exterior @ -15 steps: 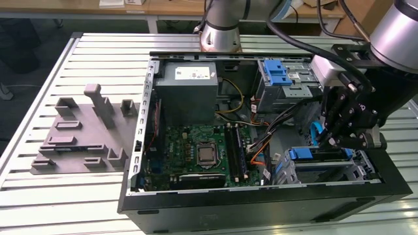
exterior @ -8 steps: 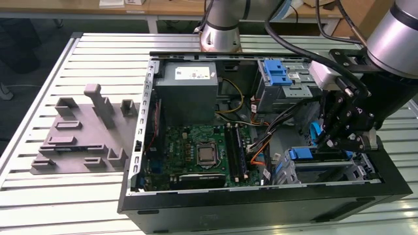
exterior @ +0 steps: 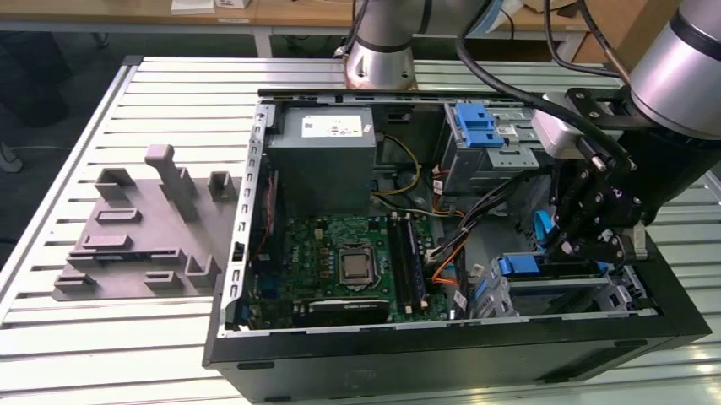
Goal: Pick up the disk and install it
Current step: 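Insert the second disk wire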
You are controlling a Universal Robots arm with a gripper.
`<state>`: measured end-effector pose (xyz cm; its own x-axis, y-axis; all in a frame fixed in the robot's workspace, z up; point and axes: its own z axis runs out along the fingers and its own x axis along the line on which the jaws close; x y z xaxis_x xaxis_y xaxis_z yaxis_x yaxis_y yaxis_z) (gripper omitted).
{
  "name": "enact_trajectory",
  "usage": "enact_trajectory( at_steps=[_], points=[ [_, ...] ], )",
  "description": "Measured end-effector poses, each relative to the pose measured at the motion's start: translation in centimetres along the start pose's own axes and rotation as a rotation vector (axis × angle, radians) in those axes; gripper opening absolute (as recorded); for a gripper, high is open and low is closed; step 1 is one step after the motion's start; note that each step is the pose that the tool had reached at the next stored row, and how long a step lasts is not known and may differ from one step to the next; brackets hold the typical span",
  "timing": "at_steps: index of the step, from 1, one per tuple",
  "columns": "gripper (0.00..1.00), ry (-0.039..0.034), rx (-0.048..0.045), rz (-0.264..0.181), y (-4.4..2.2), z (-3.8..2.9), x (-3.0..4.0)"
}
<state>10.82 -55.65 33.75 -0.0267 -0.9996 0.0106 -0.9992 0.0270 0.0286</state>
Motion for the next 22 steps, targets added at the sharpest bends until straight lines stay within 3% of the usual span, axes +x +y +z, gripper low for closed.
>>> enact_trajectory(
  at_steps=[22],
  points=[
    [0.16, -0.0105, -0.0004, 0.0, -0.36, 0.74, -0.02]
  ],
)
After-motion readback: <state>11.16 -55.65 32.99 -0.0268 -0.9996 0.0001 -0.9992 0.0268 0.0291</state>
